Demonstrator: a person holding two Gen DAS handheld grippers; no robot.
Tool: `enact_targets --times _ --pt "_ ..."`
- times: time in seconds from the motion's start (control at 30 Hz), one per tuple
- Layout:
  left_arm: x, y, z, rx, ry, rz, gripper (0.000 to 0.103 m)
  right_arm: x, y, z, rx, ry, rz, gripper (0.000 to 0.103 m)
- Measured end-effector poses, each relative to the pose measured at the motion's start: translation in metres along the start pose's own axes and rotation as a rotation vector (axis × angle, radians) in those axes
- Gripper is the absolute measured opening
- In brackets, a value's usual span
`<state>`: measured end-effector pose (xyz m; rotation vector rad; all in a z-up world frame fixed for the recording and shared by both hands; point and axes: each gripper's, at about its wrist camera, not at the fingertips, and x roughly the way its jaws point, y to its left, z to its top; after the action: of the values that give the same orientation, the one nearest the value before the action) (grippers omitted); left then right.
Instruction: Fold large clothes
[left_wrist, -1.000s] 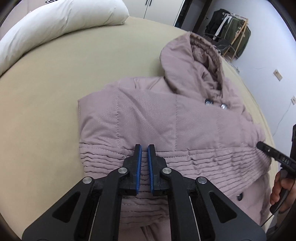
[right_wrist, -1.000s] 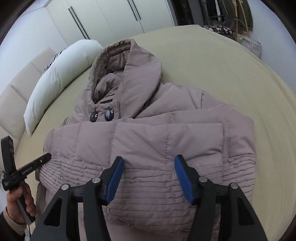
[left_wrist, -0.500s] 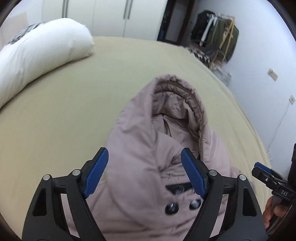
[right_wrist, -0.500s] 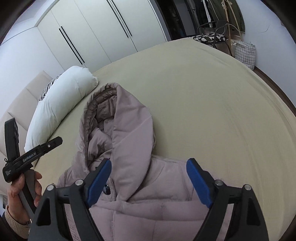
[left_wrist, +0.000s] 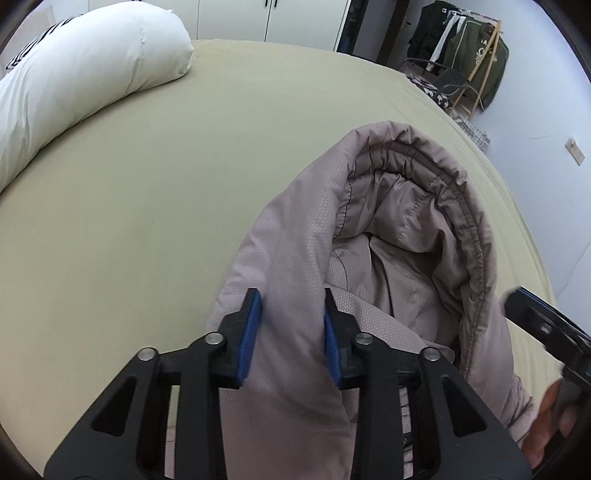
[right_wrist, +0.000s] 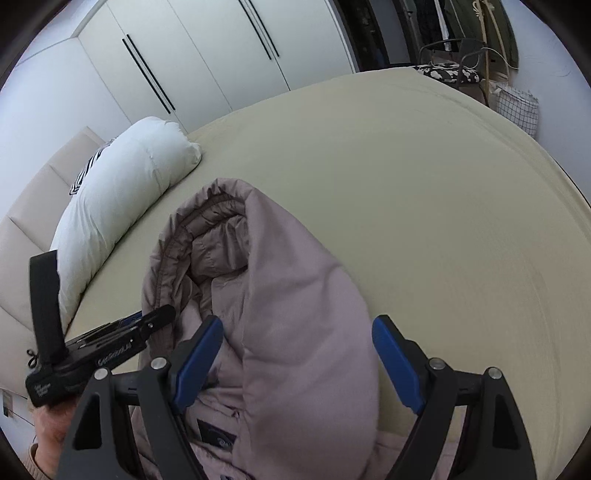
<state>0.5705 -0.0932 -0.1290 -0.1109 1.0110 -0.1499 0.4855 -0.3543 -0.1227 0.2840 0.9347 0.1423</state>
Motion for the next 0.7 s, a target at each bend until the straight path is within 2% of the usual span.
enact_targets --times 0.07,0.1,0.13,0.17,0.23,0.4,0.53,0.63,0.7 --pt "-0.003 -0.001 0.001 0.016 -0.012 -0.001 0.022 0.023 0.006 0.008 0.001 0.057 -0.020 0.081" --pt "-0.009 0.005 -0.005 0.027 -0.019 0.003 0.020 0.032 0.008 0.011 -0.014 0.088 -0.048 0.065" --pt "-0.013 0.008 -0.011 0.038 -0.023 0.007 0.015 0.041 0.009 0.012 -0.035 0.123 -0.102 0.042" --pt "-0.016 0.010 -0.012 0.046 -0.029 0.011 0.012 0.042 0.009 0.011 -0.038 0.130 -0.120 0.032" --pt "-0.024 0.014 -0.015 0.045 -0.049 0.003 0.010 0.026 0.008 0.008 -0.039 0.078 -0.097 0.015" --pt "-0.077 0.028 -0.047 0.020 -0.151 -0.046 0.009 -0.055 0.013 -0.020 -0.122 -0.090 -0.058 0.012" --pt "-0.142 0.037 -0.095 0.009 -0.244 -0.107 0.009 -0.133 0.010 -0.073 -0.127 -0.199 0.035 0.012" --pt "-0.183 0.037 -0.144 0.015 -0.277 -0.140 0.009 -0.170 0.002 -0.131 -0.129 -0.233 0.042 0.012" --pt "-0.199 0.036 -0.178 0.025 -0.260 -0.157 0.009 -0.175 -0.008 -0.164 -0.096 -0.195 0.047 0.013"
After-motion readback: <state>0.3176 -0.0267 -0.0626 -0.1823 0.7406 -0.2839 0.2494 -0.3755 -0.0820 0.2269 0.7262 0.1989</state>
